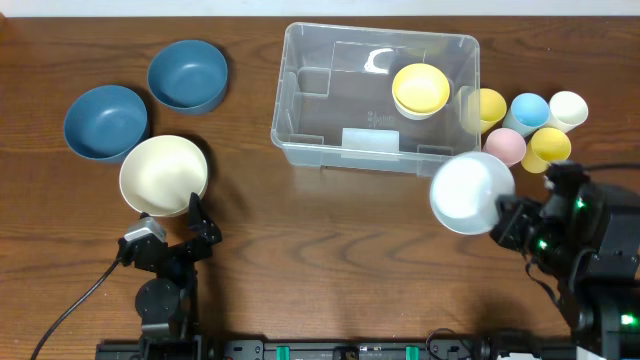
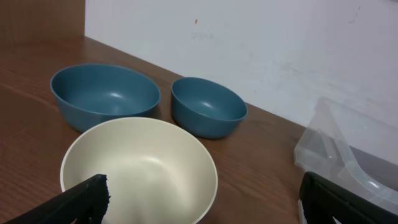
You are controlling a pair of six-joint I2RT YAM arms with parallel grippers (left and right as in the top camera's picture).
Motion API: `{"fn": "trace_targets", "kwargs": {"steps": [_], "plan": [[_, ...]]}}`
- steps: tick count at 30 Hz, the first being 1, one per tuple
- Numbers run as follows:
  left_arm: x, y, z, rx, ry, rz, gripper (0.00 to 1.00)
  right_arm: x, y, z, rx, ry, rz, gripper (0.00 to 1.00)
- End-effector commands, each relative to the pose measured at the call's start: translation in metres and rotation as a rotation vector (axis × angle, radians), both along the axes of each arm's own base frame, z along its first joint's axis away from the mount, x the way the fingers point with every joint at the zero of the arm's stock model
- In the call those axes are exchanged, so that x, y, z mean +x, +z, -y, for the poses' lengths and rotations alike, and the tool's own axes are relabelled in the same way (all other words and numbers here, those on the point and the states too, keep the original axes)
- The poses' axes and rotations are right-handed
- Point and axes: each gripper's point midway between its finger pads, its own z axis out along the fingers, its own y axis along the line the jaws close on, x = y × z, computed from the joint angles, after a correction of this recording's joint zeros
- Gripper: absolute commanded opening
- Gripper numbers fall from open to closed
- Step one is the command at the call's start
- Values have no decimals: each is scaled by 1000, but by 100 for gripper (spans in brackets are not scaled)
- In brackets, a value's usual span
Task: Pack container
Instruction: 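Carry the light bowl into the bin and place it on the saucers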
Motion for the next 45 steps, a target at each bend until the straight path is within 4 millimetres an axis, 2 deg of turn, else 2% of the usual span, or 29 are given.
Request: {"fn": "trace_targets", "kwargs": {"steps": [1,6,9,13,16,22,25,29,36,42,43,45], "plan": [[-1,-18,-3,8,16,-52,98,22,30,-12,-88,64,45,1],[-1,-18,-3,8,16,-52,98,83,64,-26,-192,75,51,1],[-1,-18,-3,8,16,-52,98,126,65,-28,-233,47,25,1],[-1,-18,-3,8,16,-52,98,181,40,-29,-292,9,-46,1],[-1,-18,-3,8,16,-52,98,212,0,-27,-344,-8,-132,1],[-1,-18,-3,8,16,-52,98,242,-82,-21,-401,-24,-293,1],[-1,-18,-3,8,16,-52,98,252,-108,-17,-405,-30,-326,1],[-1,-18,-3,8,16,-52,98,266,-117,-16,-399,-41,-303,1],[-1,-18,-3,8,16,-52,98,287,-112,-7,-400,-78,-228,1],[-1,-18,-3,8,16,-52,98,289,-138,-1,-408,-82,-278,1],[-1,-18,-3,8,16,-52,98,289,-144,-1,-411,-79,-291,2],[-1,-18,-3,8,16,-52,98,289,-150,-1,-413,-77,-303,14]]}}
